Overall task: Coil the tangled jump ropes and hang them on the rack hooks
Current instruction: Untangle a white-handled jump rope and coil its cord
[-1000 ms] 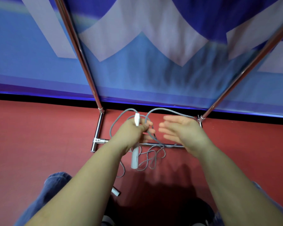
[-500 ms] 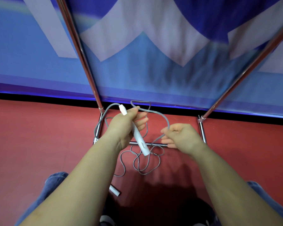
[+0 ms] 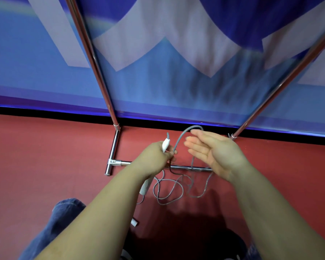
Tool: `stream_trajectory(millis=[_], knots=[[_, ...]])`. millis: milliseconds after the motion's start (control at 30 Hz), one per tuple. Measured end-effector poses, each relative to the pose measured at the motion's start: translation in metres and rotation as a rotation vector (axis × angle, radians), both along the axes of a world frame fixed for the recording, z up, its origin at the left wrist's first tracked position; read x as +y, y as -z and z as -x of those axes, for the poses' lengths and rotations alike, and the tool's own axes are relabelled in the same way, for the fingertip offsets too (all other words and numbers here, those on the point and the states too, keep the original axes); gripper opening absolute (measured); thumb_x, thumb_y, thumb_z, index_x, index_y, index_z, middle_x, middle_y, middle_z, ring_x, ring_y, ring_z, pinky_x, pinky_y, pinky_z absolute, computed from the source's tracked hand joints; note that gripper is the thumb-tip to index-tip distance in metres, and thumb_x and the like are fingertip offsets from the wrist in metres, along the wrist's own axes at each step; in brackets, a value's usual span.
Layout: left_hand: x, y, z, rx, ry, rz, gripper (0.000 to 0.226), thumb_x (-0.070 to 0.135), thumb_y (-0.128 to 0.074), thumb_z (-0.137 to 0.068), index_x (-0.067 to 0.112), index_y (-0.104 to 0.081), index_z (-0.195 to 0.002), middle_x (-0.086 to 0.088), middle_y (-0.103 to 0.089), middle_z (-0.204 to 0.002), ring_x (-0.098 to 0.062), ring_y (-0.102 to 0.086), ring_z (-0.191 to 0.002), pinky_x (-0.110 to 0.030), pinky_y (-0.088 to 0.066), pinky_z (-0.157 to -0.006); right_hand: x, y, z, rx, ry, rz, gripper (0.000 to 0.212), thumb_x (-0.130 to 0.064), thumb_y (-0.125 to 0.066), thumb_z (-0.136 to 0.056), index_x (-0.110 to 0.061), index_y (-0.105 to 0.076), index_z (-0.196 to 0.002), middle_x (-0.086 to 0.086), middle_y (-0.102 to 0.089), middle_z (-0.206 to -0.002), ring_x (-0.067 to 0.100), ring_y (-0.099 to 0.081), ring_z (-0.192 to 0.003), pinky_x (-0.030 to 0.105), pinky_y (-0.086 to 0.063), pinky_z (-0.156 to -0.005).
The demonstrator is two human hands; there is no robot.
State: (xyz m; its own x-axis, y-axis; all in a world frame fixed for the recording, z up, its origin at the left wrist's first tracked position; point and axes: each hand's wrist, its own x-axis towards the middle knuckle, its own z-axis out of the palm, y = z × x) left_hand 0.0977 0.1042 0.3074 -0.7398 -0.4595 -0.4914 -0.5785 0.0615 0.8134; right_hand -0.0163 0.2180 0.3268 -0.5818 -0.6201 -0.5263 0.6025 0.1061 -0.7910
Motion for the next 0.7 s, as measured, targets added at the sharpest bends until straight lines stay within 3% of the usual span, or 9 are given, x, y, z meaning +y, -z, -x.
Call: stream_trajectory(millis=[133,200,267,367,433,500,633,700], knots=[[-0.001,-0.007,0.003,0.115,-0.234,-0.277,0.011,0.010,-0.045,-0.100,0.011,-0.050,-0.089,-0.007,-0.066,-0.078,-0.023,-0.063,-0.057,-0.029,-0.051,-0.059,0.004,0.018,-0.008,0.479,-0.452,-0.358,0.026,0.000,-0.062,-0.086,-0.003,-0.062,-0.112,0.009,-0.065,-0.092,0.009,-0.060,-0.074,0.014,-0.049,-0.067],[-0.002,-0.012,0.005,0.180,-0.332,-0.414,0.013,0.009,-0.043,-0.101,0.011,-0.050,-0.090,-0.006,-0.068,-0.075,-0.019,-0.066,-0.051,-0.028,-0.055,-0.053,0.006,0.027,-0.013,0.577,-0.632,-0.433,0.024,0.002,-0.064,-0.084,0.001,-0.064,-0.108,0.014,-0.067,-0.093,0.013,-0.060,-0.078,0.020,-0.049,-0.072],[-0.005,-0.013,0.007,0.226,-0.415,-0.496,0.015,0.008,-0.041,-0.101,0.011,-0.051,-0.091,-0.003,-0.070,-0.070,-0.020,-0.068,-0.052,-0.029,-0.056,-0.052,0.006,0.032,-0.014,0.696,-0.681,-0.474,0.012,-0.002,-0.064,-0.085,0.002,-0.069,-0.095,0.018,-0.070,-0.089,0.018,-0.058,-0.077,0.029,-0.050,-0.075],[-0.009,-0.012,0.007,0.276,-0.516,-0.558,0.015,0.008,-0.040,-0.101,0.010,-0.053,-0.093,-0.002,-0.072,-0.069,-0.022,-0.069,-0.056,-0.032,-0.058,-0.058,0.006,0.034,-0.011,0.835,-0.640,-0.518,0.013,-0.013,-0.063,-0.087,-0.001,-0.070,-0.087,0.011,-0.067,-0.074,0.016,-0.054,-0.069,0.031,-0.048,-0.073],[-0.011,-0.013,0.007,0.298,-0.520,-0.566,0.020,0.006,-0.038,-0.101,0.012,-0.056,-0.095,-0.004,-0.072,-0.079,-0.021,-0.070,-0.065,-0.033,-0.057,-0.068,0.005,0.031,-0.012,0.787,-0.552,-0.472,0.014,-0.013,-0.062,-0.089,-0.002,-0.068,-0.086,0.004,-0.063,-0.069,0.013,-0.056,-0.066,0.028,-0.049,-0.070],[-0.011,-0.013,0.006,0.262,-0.440,-0.482,0.029,-0.003,-0.037,-0.098,0.015,-0.060,-0.095,-0.005,-0.070,-0.092,-0.019,-0.067,-0.079,-0.030,-0.053,-0.076,0.001,0.023,-0.013,0.594,-0.412,-0.365,0.012,-0.010,-0.057,-0.092,-0.001,-0.065,-0.087,0.006,-0.063,-0.070,0.009,-0.061,-0.058,0.019,-0.051,-0.063],[-0.005,-0.007,0.000,0.012,0.056,0.013,0.032,-0.006,-0.044,-0.089,0.015,-0.066,-0.102,-0.009,-0.068,-0.113,-0.020,-0.060,-0.100,-0.032,-0.045,-0.092,-0.002,0.004,-0.006,0.232,-0.082,-0.159,0.018,-0.009,-0.052,-0.095,-0.005,-0.062,-0.081,0.006,-0.064,-0.061,0.006,-0.063,-0.048,0.018,-0.053,-0.056],[0.000,-0.003,-0.002,-0.066,0.216,0.088,0.027,-0.002,-0.046,-0.091,0.012,-0.064,-0.104,-0.009,-0.067,-0.108,-0.018,-0.056,-0.095,-0.024,-0.044,-0.084,-0.002,0.000,-0.003,0.081,0.030,-0.050,0.019,-0.011,-0.051,-0.095,-0.005,-0.062,-0.082,0.004,-0.065,-0.056,0.010,-0.065,-0.051,0.021,-0.057,-0.057]])
